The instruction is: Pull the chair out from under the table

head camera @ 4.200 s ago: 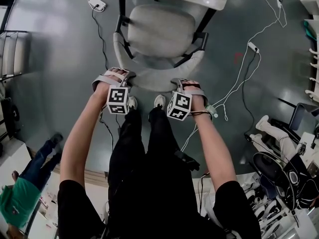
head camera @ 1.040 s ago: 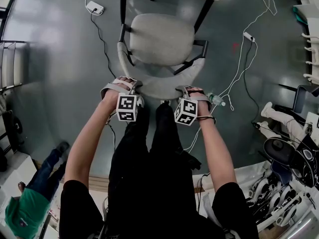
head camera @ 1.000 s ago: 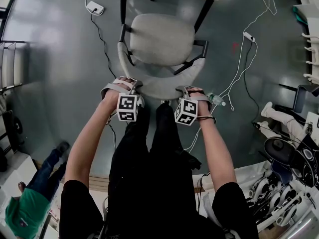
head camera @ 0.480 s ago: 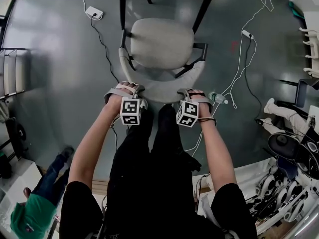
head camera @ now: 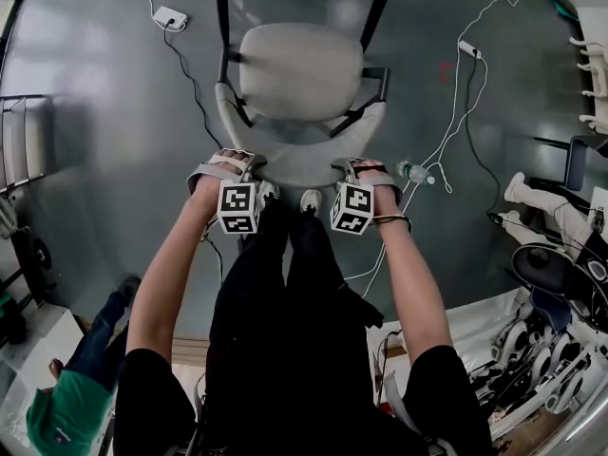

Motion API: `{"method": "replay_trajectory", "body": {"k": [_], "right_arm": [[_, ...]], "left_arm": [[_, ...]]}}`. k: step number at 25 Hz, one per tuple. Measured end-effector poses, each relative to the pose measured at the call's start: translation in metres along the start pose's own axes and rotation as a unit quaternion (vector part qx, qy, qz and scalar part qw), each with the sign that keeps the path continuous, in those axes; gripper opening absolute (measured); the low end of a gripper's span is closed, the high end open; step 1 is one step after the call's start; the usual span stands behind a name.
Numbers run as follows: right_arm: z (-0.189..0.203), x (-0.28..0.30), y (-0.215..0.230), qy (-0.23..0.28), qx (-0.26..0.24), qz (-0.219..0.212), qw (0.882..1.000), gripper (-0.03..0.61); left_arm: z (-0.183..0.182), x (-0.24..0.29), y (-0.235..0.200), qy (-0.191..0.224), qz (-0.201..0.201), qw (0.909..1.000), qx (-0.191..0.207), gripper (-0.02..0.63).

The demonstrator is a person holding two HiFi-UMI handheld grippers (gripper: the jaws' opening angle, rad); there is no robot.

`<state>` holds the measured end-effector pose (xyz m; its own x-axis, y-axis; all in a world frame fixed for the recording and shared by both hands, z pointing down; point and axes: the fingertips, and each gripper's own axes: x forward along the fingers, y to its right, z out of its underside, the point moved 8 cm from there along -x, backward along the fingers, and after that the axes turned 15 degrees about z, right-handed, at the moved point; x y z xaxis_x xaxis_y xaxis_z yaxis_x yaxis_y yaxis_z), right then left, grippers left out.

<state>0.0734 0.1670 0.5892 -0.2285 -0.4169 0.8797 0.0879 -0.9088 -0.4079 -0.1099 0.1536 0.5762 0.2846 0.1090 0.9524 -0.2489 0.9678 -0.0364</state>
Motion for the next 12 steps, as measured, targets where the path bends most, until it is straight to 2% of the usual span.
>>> {"method": "replay_trajectory", "body": {"k": [12], "right_arm": [[-0.001,-0.006,-0.013,0.000,-0.004,-0.003,1.000,0.097]], "left_arm": [[-0.003,0.002,0.014,0.000,0.000,1.0000,-0.005,0.097]]}}
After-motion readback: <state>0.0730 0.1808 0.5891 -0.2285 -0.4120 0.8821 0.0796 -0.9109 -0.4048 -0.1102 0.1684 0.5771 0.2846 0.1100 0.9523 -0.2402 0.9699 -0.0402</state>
